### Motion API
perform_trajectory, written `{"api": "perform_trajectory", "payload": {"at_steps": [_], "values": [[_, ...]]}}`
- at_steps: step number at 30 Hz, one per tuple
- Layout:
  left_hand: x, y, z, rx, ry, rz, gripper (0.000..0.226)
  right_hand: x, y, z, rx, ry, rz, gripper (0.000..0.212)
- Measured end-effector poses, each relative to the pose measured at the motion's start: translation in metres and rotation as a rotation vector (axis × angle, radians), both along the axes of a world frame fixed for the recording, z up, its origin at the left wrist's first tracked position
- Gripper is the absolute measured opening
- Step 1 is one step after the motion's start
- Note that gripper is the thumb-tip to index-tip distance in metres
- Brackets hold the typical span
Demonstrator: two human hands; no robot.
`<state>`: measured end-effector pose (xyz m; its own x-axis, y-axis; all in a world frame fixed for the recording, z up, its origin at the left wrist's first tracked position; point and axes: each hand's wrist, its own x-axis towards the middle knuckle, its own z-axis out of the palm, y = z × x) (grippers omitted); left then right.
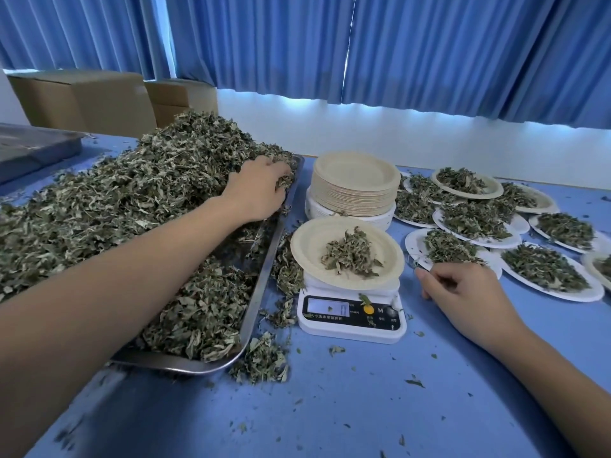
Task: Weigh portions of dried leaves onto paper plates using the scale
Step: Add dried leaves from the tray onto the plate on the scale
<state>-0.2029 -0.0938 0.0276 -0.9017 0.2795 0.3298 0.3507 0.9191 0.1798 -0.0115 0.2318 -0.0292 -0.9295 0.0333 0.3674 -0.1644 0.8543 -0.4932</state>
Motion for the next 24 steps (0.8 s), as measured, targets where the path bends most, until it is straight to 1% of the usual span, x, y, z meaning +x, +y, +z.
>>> {"api": "perform_trajectory", "payload": {"at_steps": [3,5,9,10,11,12,14,16,18,20,21,24], "values": [[-0.017,-0.004,-0.017,-0.223,-0.161,0.061,0.068,-0.001,0.001,-0.001,0.009,-0.005,-0.010,0.046],[-0.026,-0.001,-0.024,-0.314,-0.259,0.092,0.075,-0.001,0.002,-0.001,0.002,-0.008,-0.006,0.046],[-0.035,0.008,-0.024,-0.234,-0.348,0.095,0.101,-0.001,0.003,-0.002,-0.004,-0.011,0.001,0.046],[-0.035,0.009,-0.025,-0.218,-0.353,0.089,0.103,-0.002,0.003,-0.003,-0.001,-0.013,-0.001,0.045],[-0.035,0.009,-0.027,-0.217,-0.342,0.089,0.099,-0.002,0.004,-0.003,0.002,-0.015,-0.003,0.045],[-0.036,0.009,-0.029,-0.229,-0.320,0.089,0.090,-0.003,0.004,-0.003,0.005,-0.016,-0.001,0.045],[-0.033,0.008,-0.032,-0.270,-0.272,0.099,0.065,-0.003,0.005,-0.004,-0.002,-0.020,0.010,0.045],[-0.025,0.010,-0.029,-0.305,-0.246,0.110,0.054,-0.003,0.005,-0.004,-0.002,-0.026,0.016,0.045],[-0.015,0.012,-0.023,-0.348,-0.221,0.099,0.051,-0.003,0.005,-0.004,-0.001,-0.030,0.016,0.044],[-0.005,0.012,-0.011,-0.400,-0.196,0.075,0.054,-0.003,0.004,-0.004,0.002,-0.032,0.023,0.044],[0.000,0.011,-0.003,-0.421,-0.204,0.059,0.058,-0.003,0.004,-0.003,0.005,-0.030,0.027,0.045],[0.015,0.004,0.021,-0.455,-0.307,0.018,0.070,-0.002,0.004,-0.003,0.010,-0.028,0.037,0.044]]}}
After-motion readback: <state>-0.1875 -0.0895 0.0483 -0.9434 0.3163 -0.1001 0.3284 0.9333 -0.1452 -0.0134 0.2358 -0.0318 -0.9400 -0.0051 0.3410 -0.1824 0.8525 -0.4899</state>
